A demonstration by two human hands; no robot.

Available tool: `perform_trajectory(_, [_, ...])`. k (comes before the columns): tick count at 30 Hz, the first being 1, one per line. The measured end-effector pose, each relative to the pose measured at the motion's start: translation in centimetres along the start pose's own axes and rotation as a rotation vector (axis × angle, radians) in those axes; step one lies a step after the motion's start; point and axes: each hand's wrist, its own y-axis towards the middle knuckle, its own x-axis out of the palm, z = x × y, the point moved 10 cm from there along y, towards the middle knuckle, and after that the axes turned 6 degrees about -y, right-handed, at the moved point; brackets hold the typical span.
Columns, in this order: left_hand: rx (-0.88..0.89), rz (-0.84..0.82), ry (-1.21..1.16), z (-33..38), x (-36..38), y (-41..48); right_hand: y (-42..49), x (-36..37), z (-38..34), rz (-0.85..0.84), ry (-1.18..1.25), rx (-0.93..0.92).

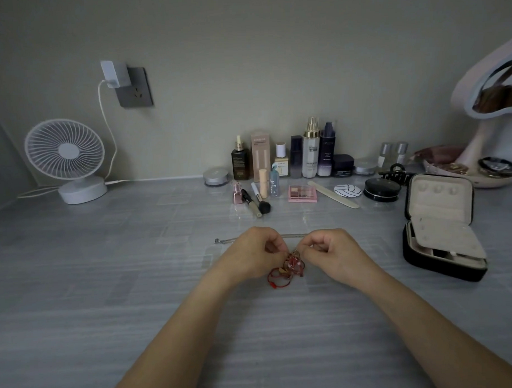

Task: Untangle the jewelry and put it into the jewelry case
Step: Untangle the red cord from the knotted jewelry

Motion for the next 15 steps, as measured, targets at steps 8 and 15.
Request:
perform_trajectory(8, [-0.073,0.08,-0.054,-0.9,-1.8,0.1,0.4,-0.1,1.5,-0.01,-0.105,0.056])
perform_trajectory(15, [-0.039,0.01,-0.068,-0.1,-0.3,-0.3,0.3,0.0,1.2,-0.011,0.017,0.05])
